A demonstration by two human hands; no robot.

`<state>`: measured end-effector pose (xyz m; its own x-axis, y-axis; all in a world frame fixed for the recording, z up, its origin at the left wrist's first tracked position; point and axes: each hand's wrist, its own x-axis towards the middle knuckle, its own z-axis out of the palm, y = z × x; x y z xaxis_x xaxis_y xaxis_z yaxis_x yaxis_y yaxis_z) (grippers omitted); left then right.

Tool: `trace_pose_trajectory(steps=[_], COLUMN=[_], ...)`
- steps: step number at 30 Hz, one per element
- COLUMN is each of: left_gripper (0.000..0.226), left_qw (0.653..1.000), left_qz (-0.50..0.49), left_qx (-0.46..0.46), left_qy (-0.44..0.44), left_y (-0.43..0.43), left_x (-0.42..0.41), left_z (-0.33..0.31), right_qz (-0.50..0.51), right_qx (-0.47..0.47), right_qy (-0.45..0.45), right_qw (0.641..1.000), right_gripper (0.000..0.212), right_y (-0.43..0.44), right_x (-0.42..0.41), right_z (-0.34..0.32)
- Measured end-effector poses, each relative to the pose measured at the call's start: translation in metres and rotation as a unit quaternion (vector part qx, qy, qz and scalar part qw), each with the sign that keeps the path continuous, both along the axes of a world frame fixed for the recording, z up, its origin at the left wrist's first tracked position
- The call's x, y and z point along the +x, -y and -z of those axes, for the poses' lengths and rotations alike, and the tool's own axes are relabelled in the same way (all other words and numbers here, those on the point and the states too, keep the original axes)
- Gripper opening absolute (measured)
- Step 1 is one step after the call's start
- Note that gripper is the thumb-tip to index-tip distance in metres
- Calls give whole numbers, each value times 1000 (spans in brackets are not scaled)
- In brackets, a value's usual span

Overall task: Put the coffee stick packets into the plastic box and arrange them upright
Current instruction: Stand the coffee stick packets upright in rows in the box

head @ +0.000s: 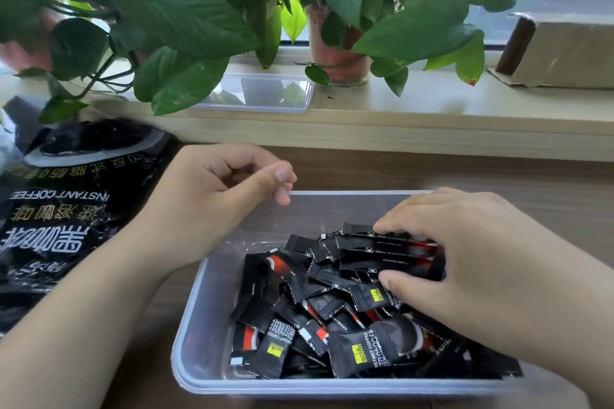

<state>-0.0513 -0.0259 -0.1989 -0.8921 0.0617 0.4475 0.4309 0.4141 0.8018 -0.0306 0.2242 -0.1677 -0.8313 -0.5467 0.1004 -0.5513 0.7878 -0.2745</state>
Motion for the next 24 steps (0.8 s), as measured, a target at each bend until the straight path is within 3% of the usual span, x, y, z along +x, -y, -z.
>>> trace_pose_trajectory(steps=[5,8,13,20,24], left_gripper=[20,28,36,26,25], left_qw=[985,976,980,976,979], left_qz=[16,31,99,118,117], left_qx=[-123,-159,-158,-181,-165], left_qy=[-122,-146,-66,-29,-22], left_y=[8,7,9,10,8], left_x=[2,5,10,9,8], left_z=[-5,-8,-13,-9,-7], right_qz=[13,33,64,46,41], right_qx=[18,18,37,37,14], right_qy=[-2,4,37,36,34], right_qw=[1000,999,997,998,998], right_gripper=[42,44,46,16,10], right_y=[3,3,7,23,27], right_x=[-2,-3,-5,-11,-14], right_z=[-4,-9,-18,-20,-25])
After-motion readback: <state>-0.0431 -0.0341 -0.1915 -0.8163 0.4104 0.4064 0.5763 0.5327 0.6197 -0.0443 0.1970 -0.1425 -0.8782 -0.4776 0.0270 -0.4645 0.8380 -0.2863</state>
